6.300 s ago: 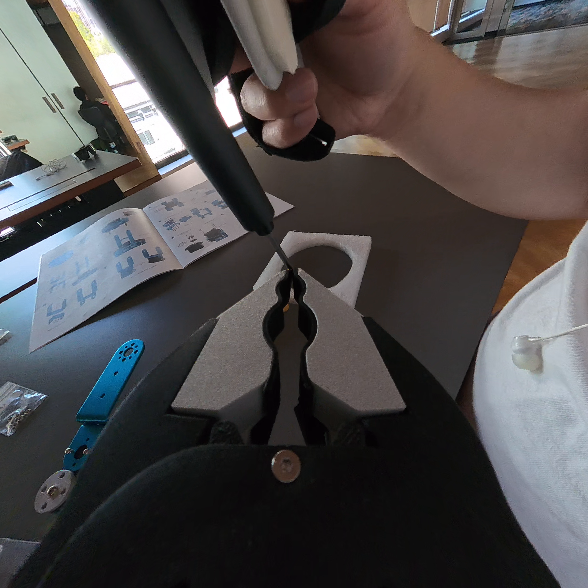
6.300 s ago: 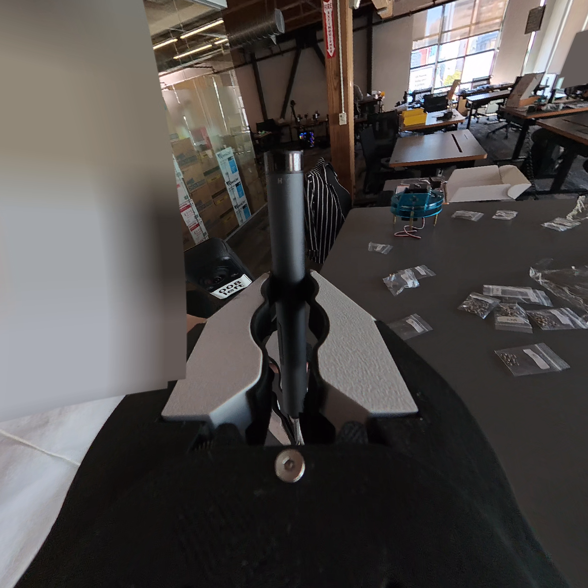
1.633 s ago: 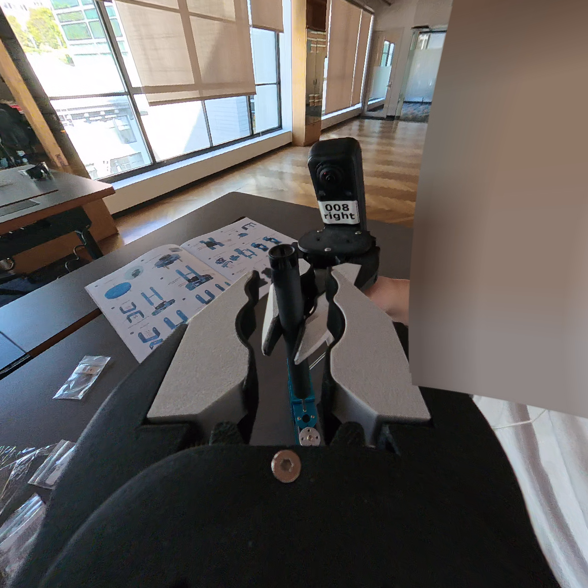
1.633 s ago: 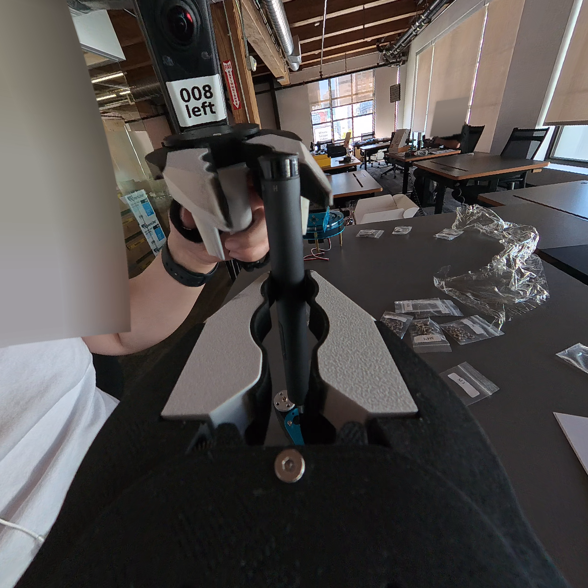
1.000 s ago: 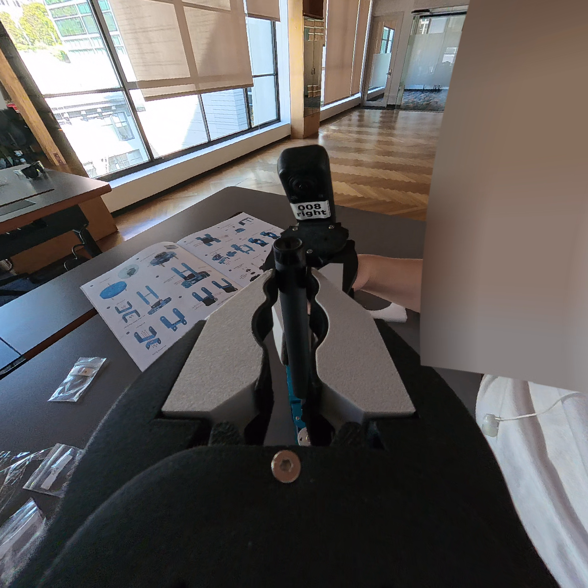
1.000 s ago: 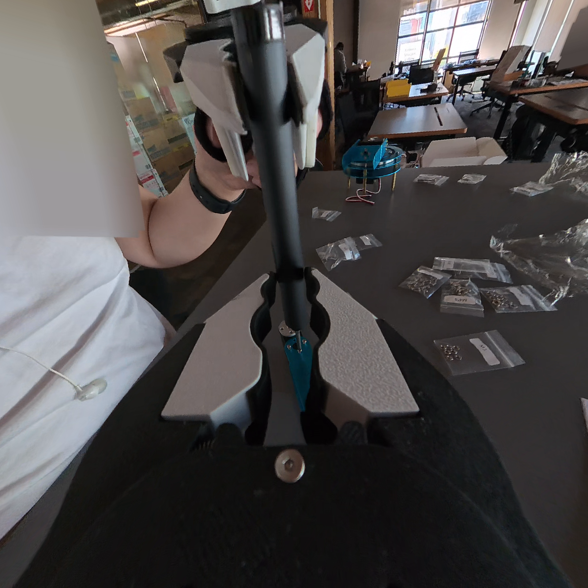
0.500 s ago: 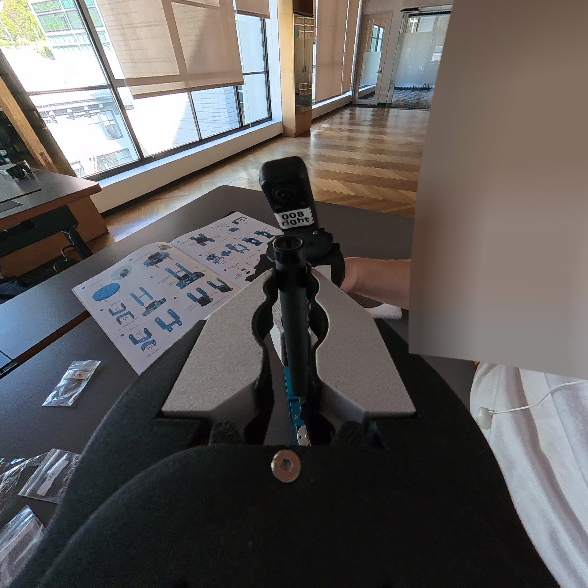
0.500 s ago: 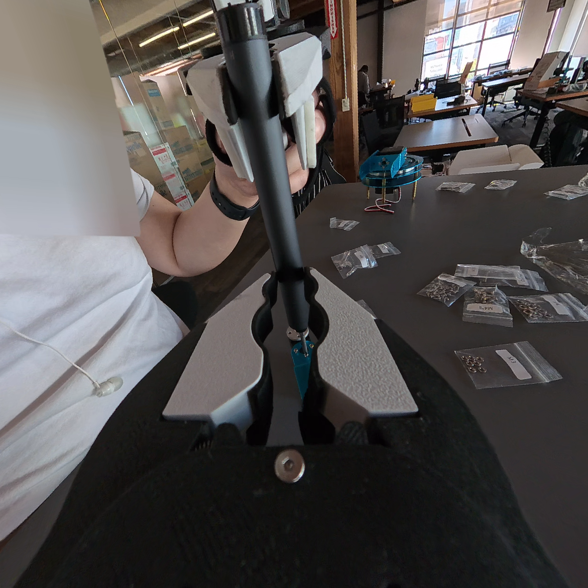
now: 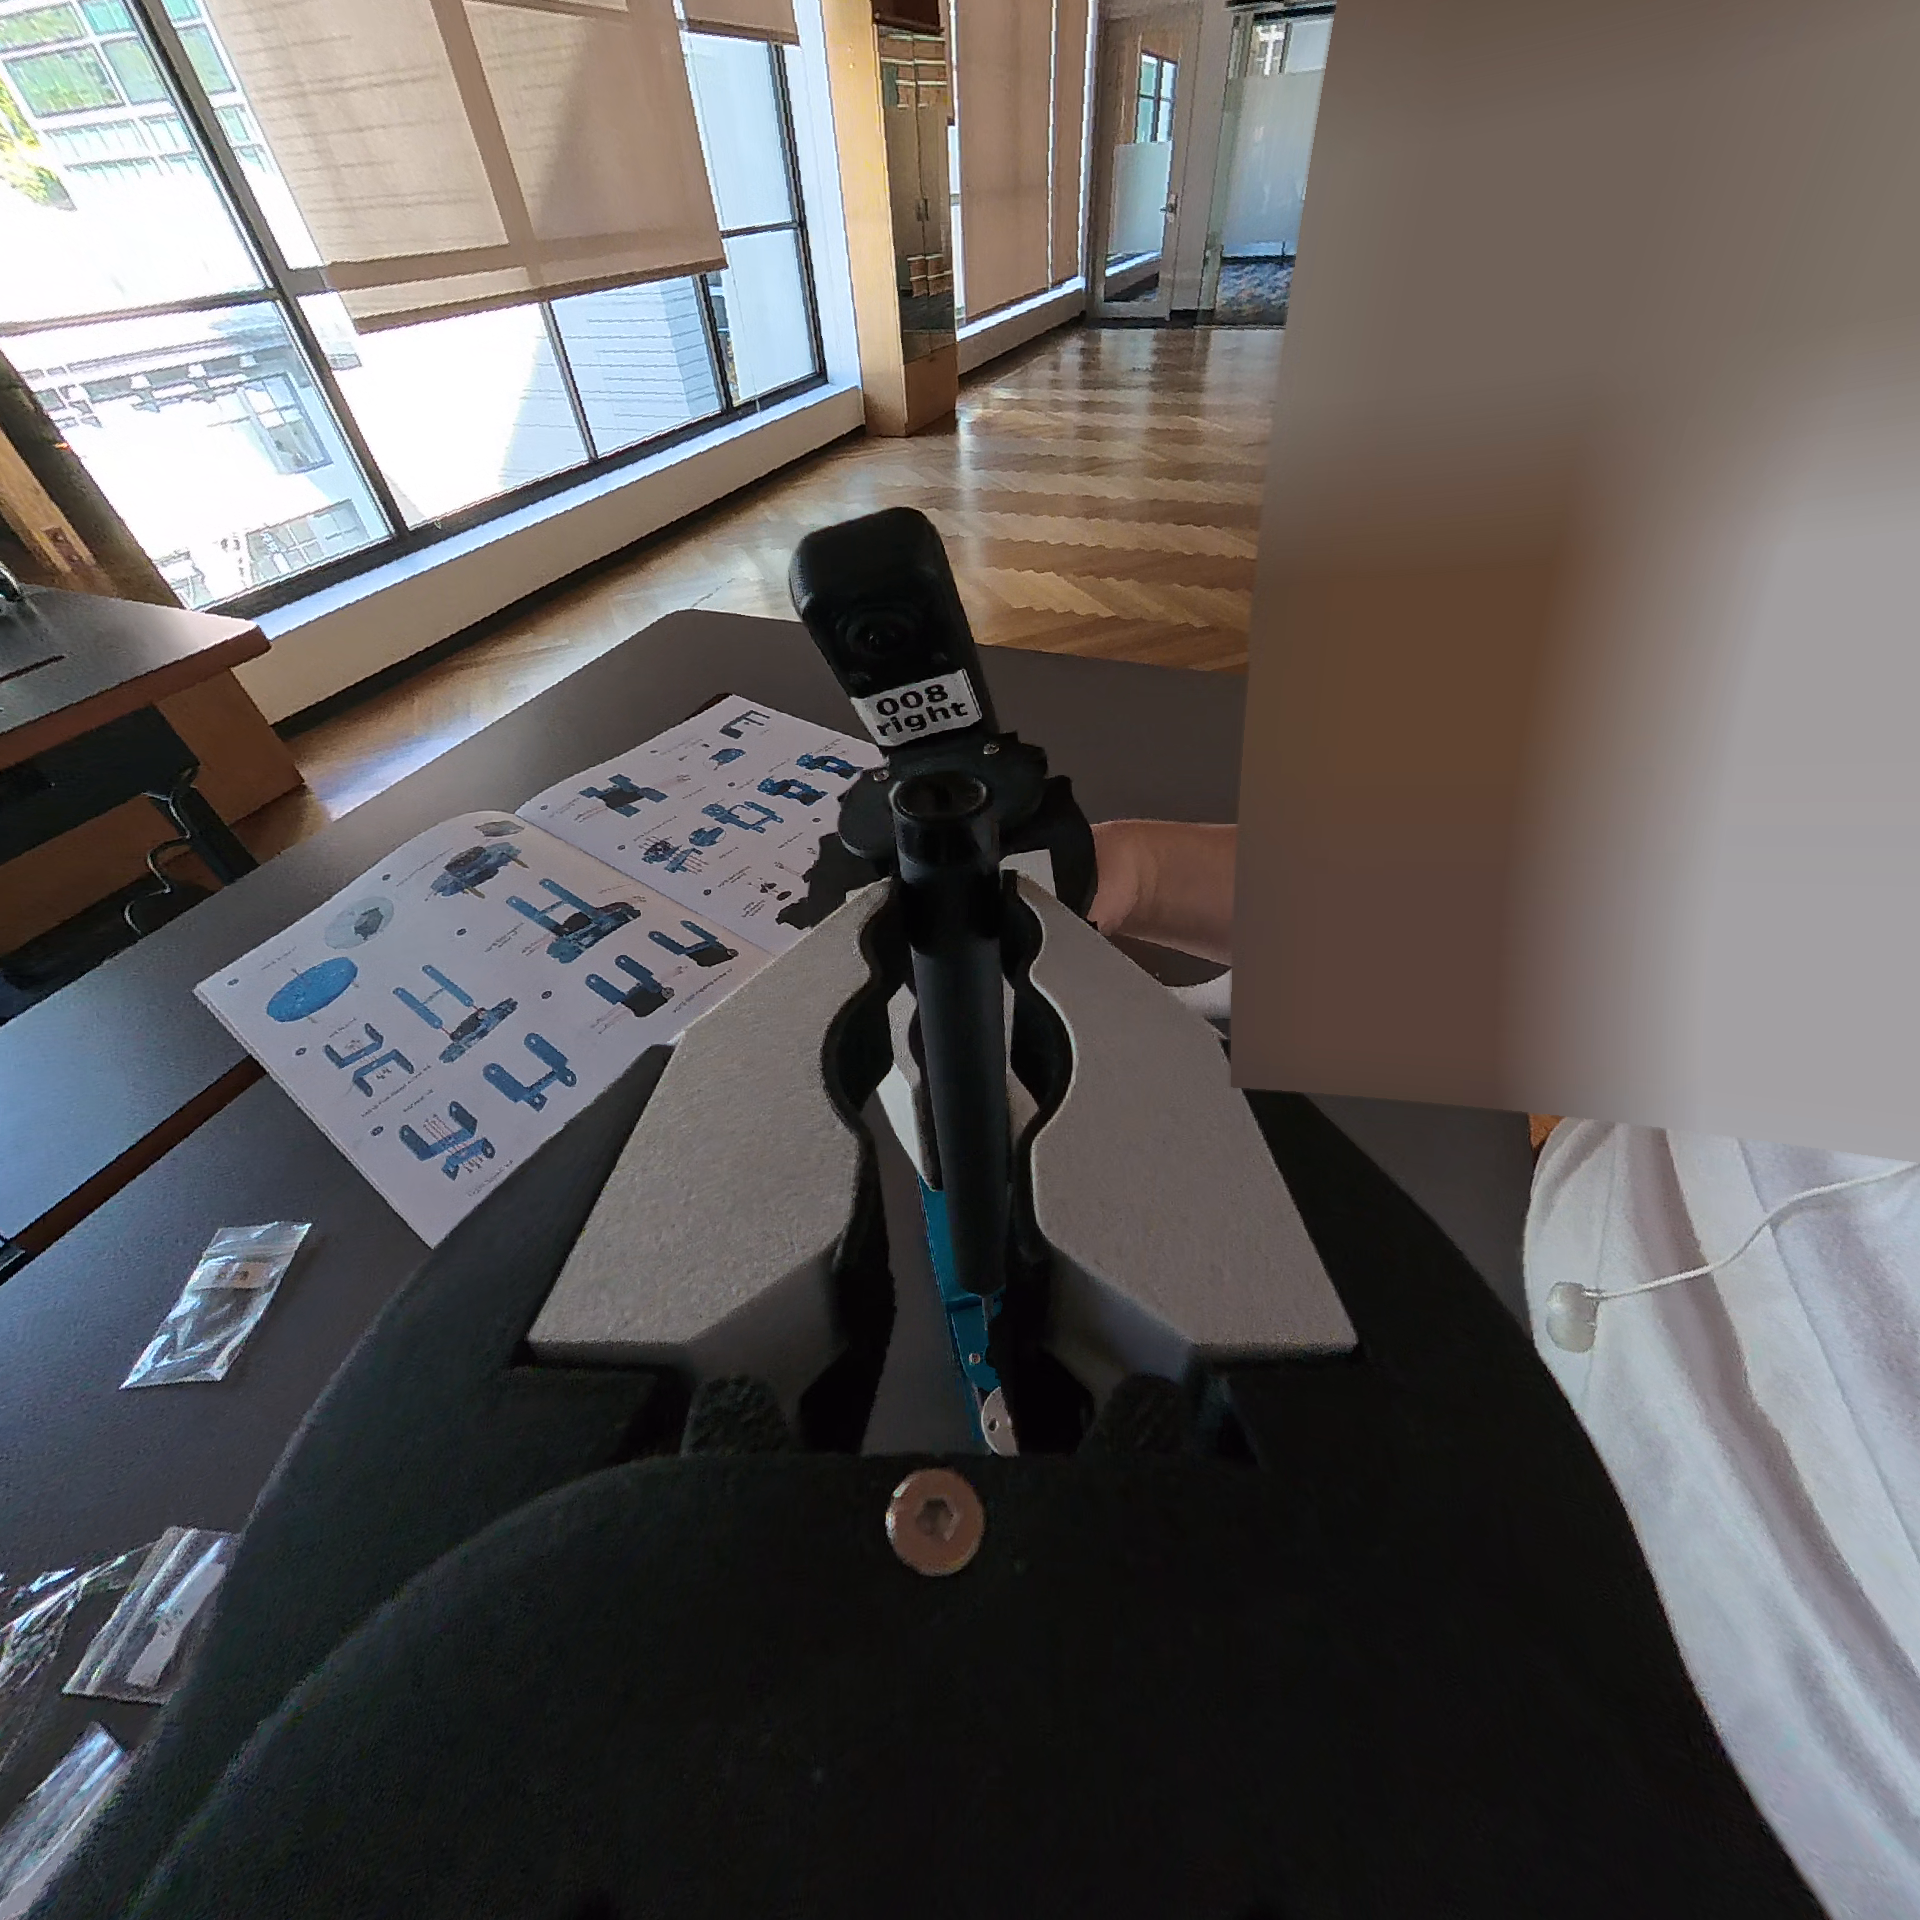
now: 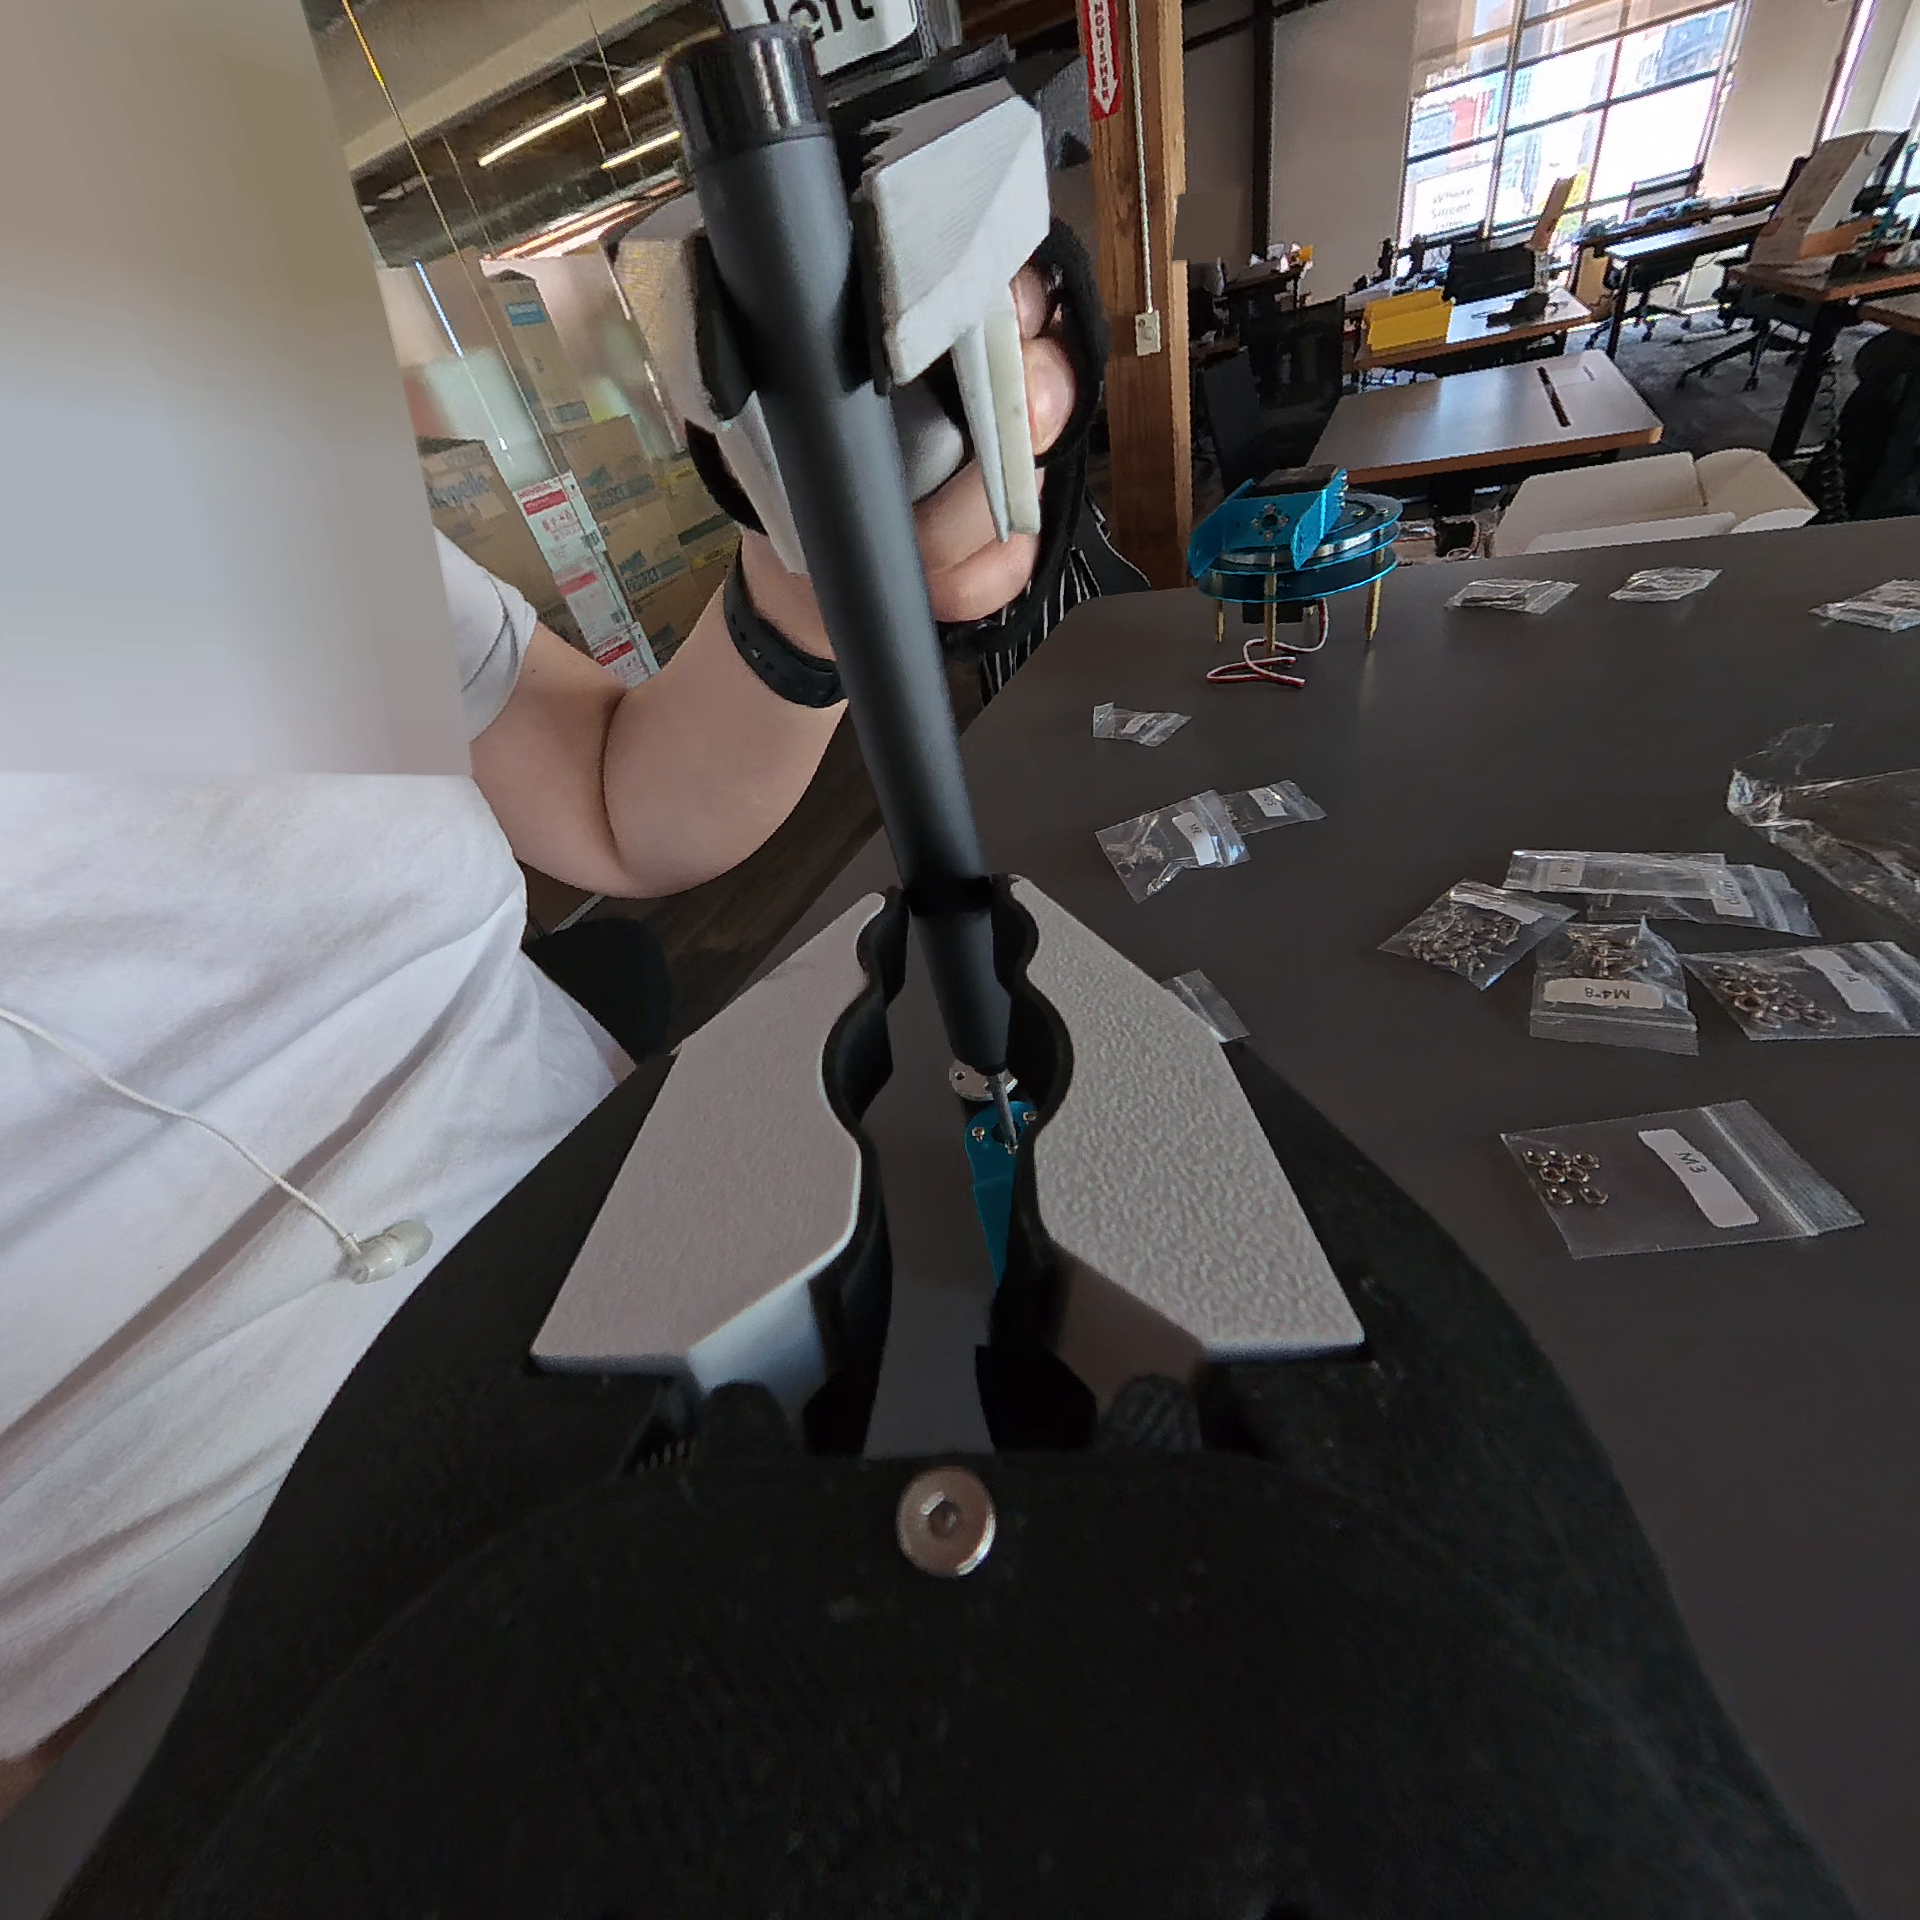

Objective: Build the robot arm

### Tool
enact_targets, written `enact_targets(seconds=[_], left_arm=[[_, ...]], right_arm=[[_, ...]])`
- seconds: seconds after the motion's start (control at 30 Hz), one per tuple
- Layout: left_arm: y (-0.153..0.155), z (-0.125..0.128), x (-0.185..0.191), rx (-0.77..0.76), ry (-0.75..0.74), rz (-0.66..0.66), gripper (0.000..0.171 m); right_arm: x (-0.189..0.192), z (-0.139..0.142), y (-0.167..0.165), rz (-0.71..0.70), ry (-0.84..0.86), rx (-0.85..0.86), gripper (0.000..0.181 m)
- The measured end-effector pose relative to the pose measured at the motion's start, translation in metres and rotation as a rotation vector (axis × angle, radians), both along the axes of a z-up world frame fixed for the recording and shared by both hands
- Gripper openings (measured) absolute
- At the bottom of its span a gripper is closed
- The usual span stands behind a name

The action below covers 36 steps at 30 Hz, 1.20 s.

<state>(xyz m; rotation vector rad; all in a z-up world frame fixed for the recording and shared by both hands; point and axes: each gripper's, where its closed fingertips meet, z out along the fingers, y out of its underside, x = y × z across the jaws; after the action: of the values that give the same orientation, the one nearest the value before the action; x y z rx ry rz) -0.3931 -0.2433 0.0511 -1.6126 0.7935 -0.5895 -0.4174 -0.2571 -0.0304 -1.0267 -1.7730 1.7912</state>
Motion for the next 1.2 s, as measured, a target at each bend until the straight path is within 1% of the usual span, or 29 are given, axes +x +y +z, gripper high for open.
enact_targets(seconds=[0.17, 0.2, 0.27, 0.3, 0.33, 0.43, 0.53, 0.63, 0.77, 0.9, 0.93, 0.97, 1.03, 1.07, 1.1, 1.13, 1.2], left_arm=[[0.004, 0.000, -0.001, -0.014, -0.028, -0.058, 0.016], [0.004, 0.000, 0.000, -0.015, -0.028, -0.065, 0.016], [0.004, 0.000, 0.002, -0.005, -0.016, -0.070, 0.016], [0.002, 0.000, 0.004, -0.001, -0.010, -0.078, 0.016], [0.001, 0.000, 0.005, 0.002, -0.003, -0.083, 0.016], [0.000, 0.000, 0.006, 0.004, 0.015, -0.084, 0.016], [0.000, 0.000, 0.005, 0.004, 0.013, -0.081, 0.016], [0.000, 0.000, 0.004, 0.006, 0.003, -0.081, 0.016], [-0.001, 0.000, 0.002, 0.004, 0.000, -0.075, 0.016], [-0.002, 0.000, 0.003, 0.000, 0.003, -0.076, 0.016], [-0.002, 0.000, 0.003, -0.002, 0.003, -0.077, 0.016], [-0.001, 0.000, 0.004, -0.004, 0.002, -0.077, 0.016], [-0.001, 0.000, 0.004, -0.006, 0.002, -0.080, 0.016], [-0.001, 0.000, 0.004, -0.006, 0.003, -0.079, 0.016], [0.000, 0.000, 0.004, -0.007, 0.004, -0.080, 0.016], [0.000, 0.000, 0.005, -0.008, 0.005, -0.081, 0.016], [0.000, 0.000, 0.005, -0.007, 0.006, -0.079, 0.016]], right_arm=[[0.000, 0.000, 0.003, -0.030, -0.008, 0.009, 0.016], [0.001, -0.001, 0.004, -0.038, -0.014, 0.020, 0.017], [0.005, -0.004, 0.007, -0.059, -0.040, 0.055, 0.026], [0.009, -0.009, 0.008, -0.060, -0.065, 0.091, 0.028], [0.012, -0.017, 0.009, -0.064, -0.101, 0.149, 0.034], [0.018, -0.048, 0.012, -0.060, -0.216, 0.334, 0.043], [0.013, -0.068, 0.016, -0.064, -0.274, 0.436, 0.043], [0.006, -0.076, 0.012, -0.052, -0.282, 0.460, 0.040], [0.006, -0.090, 0.011, -0.026, -0.336, 0.535, 0.031], [0.006, -0.089, 0.010, -0.026, -0.331, 0.519, 0.031], [0.006, -0.088, 0.009, -0.023, -0.325, 0.495, 0.034], [0.005, -0.082, 0.006, -0.017, -0.310, 0.449, 0.045], [0.001, -0.058, -0.001, -0.012, -0.233, 0.335, 0.048], [0.000, -0.042, -0.005, -0.005, -0.182, 0.279, 0.047], [0.000, -0.027, -0.009, 0.004, -0.135, 0.239, 0.042], [0.000, -0.015, -0.010, 0.001, -0.095, 0.222, 0.036], [-0.001, -0.001, -0.008, -0.014, -0.055, 0.227, 0.032]])
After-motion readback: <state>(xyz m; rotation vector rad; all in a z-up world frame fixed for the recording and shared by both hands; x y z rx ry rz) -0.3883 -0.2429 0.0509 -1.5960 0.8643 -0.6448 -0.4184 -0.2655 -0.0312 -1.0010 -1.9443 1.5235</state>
